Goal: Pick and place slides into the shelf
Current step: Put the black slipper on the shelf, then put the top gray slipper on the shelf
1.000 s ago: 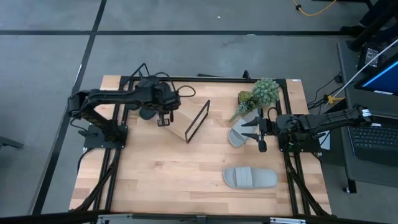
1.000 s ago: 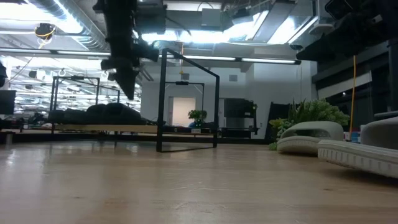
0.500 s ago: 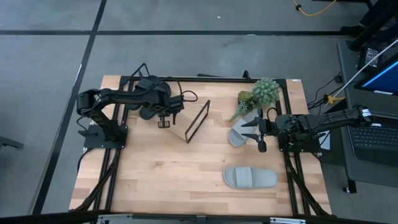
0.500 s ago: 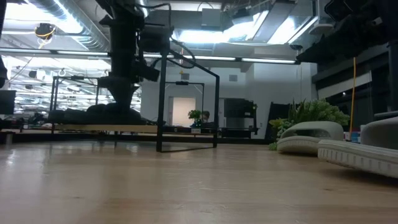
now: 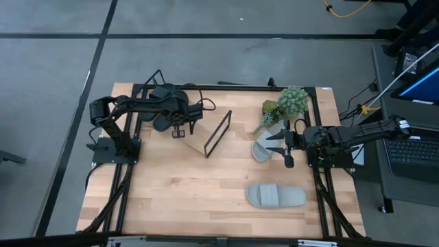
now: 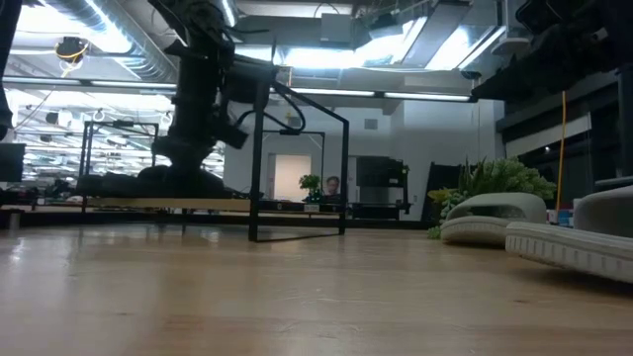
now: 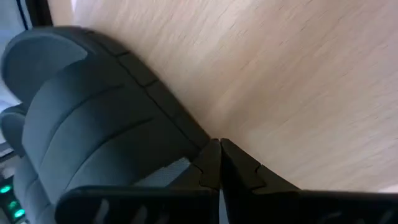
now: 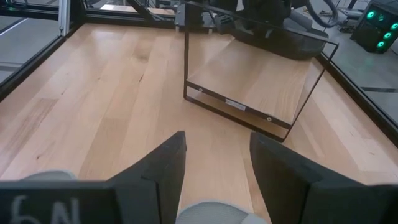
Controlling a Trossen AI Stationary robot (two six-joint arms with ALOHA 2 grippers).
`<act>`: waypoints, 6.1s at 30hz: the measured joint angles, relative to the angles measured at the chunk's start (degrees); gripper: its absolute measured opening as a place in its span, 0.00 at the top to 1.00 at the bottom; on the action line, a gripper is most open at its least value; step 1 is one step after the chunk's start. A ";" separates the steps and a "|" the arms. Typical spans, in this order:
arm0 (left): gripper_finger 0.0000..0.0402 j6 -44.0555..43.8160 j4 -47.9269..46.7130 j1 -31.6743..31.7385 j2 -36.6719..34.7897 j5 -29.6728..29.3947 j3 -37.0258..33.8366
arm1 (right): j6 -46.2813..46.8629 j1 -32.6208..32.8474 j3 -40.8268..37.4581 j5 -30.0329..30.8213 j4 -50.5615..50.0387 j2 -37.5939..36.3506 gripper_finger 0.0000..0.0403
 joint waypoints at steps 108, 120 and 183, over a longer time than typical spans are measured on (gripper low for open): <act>1.00 -0.83 0.53 3.78 -0.20 -0.46 2.60 | 0.35 0.00 0.00 0.00 0.13 0.50 0.55; 1.00 -0.83 0.51 3.71 -0.19 -0.41 2.60 | 0.35 0.00 0.00 0.00 0.13 0.50 0.55; 1.00 -16.73 42.40 -33.93 -33.76 -10.80 -23.69 | 1.67 0.06 -0.02 -0.03 2.05 2.34 0.55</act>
